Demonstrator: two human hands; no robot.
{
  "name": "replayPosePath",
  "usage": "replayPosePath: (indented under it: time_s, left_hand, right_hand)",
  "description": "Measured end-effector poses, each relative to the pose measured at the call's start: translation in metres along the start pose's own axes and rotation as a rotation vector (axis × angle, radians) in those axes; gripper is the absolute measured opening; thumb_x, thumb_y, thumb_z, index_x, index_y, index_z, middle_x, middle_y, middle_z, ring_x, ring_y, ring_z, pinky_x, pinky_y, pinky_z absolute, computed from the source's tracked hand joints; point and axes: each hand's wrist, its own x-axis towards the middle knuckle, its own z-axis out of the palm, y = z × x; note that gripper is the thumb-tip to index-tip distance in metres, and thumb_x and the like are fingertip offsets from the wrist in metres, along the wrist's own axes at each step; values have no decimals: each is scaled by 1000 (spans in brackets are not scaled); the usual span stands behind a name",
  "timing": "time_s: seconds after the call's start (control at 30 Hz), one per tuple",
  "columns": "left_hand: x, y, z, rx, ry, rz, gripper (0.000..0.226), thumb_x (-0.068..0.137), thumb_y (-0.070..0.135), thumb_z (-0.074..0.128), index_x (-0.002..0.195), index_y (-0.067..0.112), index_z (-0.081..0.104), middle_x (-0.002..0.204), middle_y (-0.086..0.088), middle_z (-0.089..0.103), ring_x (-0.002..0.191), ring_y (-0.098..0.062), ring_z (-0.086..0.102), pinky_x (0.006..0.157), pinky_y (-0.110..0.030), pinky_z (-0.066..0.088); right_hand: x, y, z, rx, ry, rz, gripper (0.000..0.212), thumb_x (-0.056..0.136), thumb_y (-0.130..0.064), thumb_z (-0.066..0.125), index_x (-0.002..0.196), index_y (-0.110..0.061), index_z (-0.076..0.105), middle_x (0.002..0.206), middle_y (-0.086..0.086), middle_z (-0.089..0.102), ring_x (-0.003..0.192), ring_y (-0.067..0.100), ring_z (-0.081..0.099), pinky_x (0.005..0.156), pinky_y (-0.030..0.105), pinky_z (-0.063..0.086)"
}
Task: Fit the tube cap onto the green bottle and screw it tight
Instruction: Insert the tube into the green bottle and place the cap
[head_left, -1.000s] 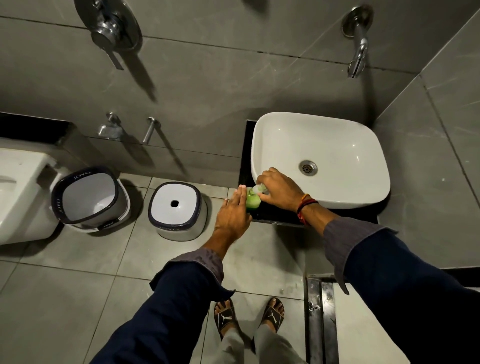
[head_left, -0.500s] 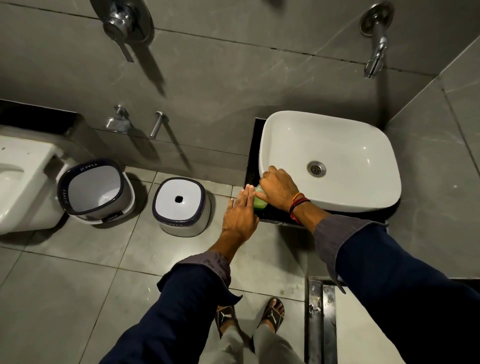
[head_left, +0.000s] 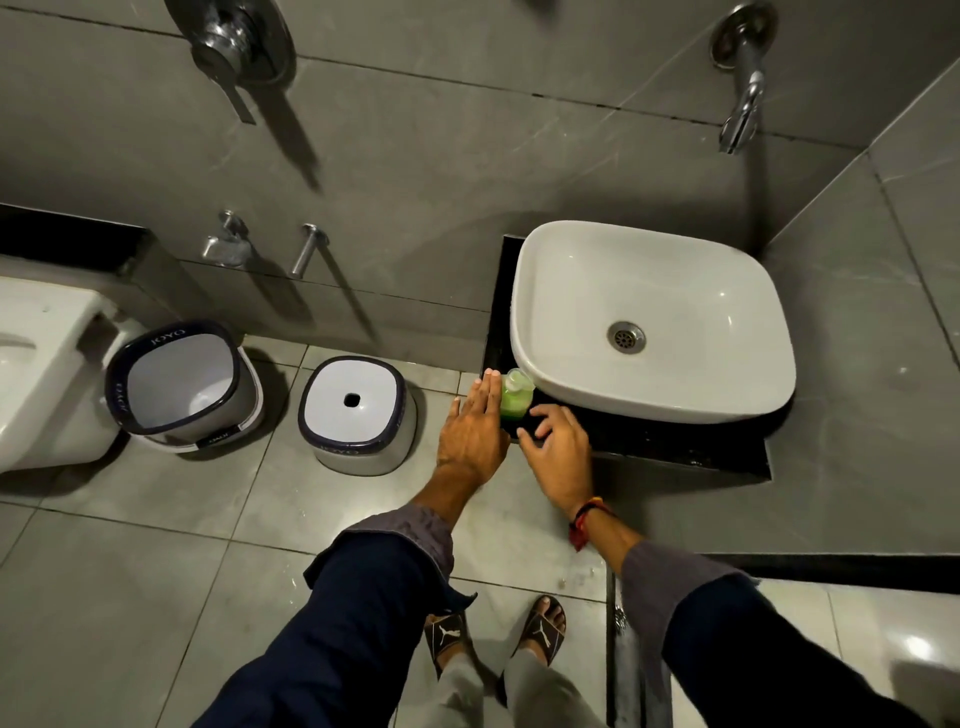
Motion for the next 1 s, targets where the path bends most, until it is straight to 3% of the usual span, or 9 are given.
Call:
replayPosePath:
  time_s: [0.17, 0.23, 0.3, 0.47, 0.6, 0.7, 0.83, 0.9, 1.0]
  left_hand:
    - [0, -1, 1, -8, -2, -6, 81, 103, 27, 52, 163, 15, -2, 172, -4, 0, 159, -22, 4, 128, -45, 12]
    - [1, -1, 1, -6, -4, -12, 81, 103, 26, 53, 163, 15, -1, 172, -4, 1, 159, -22, 4, 128, -44, 12]
    - [2, 0, 1, -3, 0, -17, 79, 104, 25, 52, 163, 15, 0, 172, -4, 1, 159, -22, 5, 128, -44, 12]
    - [2, 1, 3, 13, 1, -11, 74, 106, 25, 48, 163, 14, 2, 172, -4, 2, 159, -23, 5, 128, -43, 12]
    - [2, 0, 3, 2, -6, -7, 74, 106, 27, 47, 163, 13, 1, 172, -5, 3, 159, -23, 6, 128, -44, 11]
    - [2, 0, 4, 0, -16, -5, 76, 106, 31, 46, 163, 14, 0, 172, -6, 3, 159, -24, 5, 128, -45, 12]
    - [3, 1, 6, 18, -5, -13, 76, 104, 22, 48, 163, 14, 1, 172, -5, 4, 159, -24, 6, 128, -45, 13]
    - [3, 1, 5, 21, 0, -18, 74, 104, 19, 47, 163, 13, 3, 172, -6, 5, 159, -24, 7, 128, -45, 14]
    - [2, 1, 5, 23, 0, -16, 75, 104, 18, 47, 163, 12, 1, 172, -7, 5, 159, -24, 7, 128, -45, 14]
  right_hand:
    - [17, -11, 23, 325, -3, 100, 50, 92, -16, 73, 140, -17, 58, 96, 4, 68, 83, 8, 62, 81, 21, 58]
    - [28, -15, 30, 376, 28, 126, 48, 93, -17, 71, 139, -16, 58, 115, 10, 72, 102, 17, 67, 92, 14, 54]
    - [34, -17, 34, 392, 86, 147, 39, 92, -18, 73, 130, -14, 66, 120, 10, 72, 109, 19, 67, 88, 2, 49]
    - [42, -13, 37, 299, 178, 197, 33, 79, -29, 87, 95, -17, 61, 77, -6, 65, 71, 13, 63, 57, 23, 53]
    - [37, -6, 35, 214, 135, 118, 40, 82, -35, 82, 113, -19, 64, 82, 1, 66, 78, 18, 67, 70, 32, 62]
    - [30, 1, 32, 198, 79, 57, 48, 87, -29, 76, 133, -23, 62, 75, -11, 61, 78, 14, 63, 80, 30, 60]
    - [35, 2, 29, 147, 137, 76, 28, 86, -29, 78, 111, -18, 70, 63, -9, 55, 64, 12, 57, 64, 35, 61]
    - [38, 0, 27, 132, 147, 85, 27, 83, -31, 81, 98, -17, 63, 65, -3, 59, 61, 12, 58, 55, 27, 53]
    - [36, -1, 24, 117, 113, 31, 39, 83, -32, 80, 116, -21, 62, 69, -6, 59, 63, 10, 58, 56, 14, 46]
